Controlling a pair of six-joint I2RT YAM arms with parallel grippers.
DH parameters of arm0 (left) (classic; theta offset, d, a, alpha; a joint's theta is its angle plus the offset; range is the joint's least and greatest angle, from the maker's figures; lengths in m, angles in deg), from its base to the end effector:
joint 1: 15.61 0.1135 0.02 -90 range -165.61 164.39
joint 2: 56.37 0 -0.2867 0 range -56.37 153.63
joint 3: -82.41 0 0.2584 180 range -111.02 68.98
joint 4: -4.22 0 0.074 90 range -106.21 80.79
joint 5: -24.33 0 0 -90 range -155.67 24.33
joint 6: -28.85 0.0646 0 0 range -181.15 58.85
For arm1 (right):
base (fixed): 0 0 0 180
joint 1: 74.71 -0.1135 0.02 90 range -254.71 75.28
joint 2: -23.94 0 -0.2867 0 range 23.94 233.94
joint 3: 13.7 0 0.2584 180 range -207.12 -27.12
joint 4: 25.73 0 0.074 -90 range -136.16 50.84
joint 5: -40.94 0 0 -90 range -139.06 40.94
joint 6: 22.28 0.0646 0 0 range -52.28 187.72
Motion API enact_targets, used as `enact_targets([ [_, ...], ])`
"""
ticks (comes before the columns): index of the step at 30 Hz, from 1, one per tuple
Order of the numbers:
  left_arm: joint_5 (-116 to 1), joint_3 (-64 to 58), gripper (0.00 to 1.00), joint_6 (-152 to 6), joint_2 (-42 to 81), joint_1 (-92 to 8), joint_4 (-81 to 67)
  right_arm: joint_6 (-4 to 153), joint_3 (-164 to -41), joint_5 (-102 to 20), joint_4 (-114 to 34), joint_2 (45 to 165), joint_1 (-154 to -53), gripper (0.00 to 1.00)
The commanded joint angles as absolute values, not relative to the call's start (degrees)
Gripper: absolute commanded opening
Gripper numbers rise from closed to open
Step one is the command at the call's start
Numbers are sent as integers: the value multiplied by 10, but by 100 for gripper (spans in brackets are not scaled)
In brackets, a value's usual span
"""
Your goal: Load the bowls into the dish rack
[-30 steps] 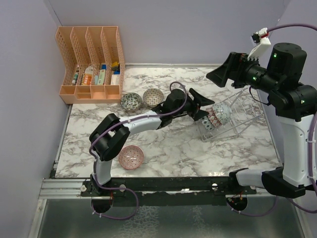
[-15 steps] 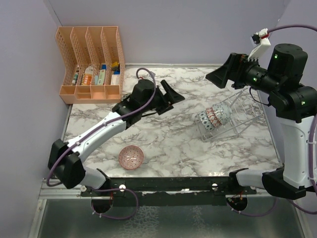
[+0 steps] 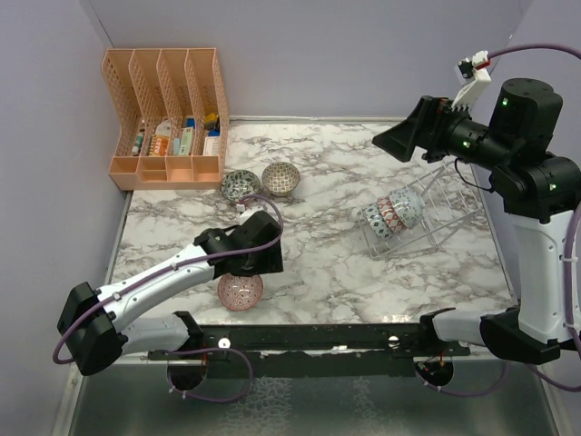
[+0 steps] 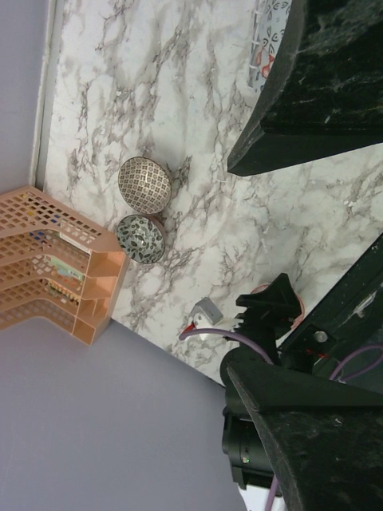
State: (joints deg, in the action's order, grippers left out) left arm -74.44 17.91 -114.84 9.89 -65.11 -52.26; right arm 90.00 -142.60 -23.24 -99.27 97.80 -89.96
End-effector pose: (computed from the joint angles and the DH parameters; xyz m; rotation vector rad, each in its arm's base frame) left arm 0.1604 -0.1726 0.2508 -0.1542 2.6386 -0.4632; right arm 0.1988 0.0834 0.5587 -0.1995 1.9451 0.8655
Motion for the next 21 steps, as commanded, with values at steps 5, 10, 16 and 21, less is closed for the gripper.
enact_targets([
  [5, -825, 252, 64, -1159, 102, -688, -527, 909, -1417, -213, -980, 974, -896, 100],
  [10, -825, 275, 47, -1144, 136, -702, -495, 905, -1427, -224, -993, 975, -895, 100],
  [16, -815, 278, 33, -1134, 163, -717, -491, 900, -1436, -234, -998, 978, -896, 99],
  [21, -802, 290, 18, -1127, 171, -717, -488, 897, -1449, -235, -997, 988, -896, 99],
])
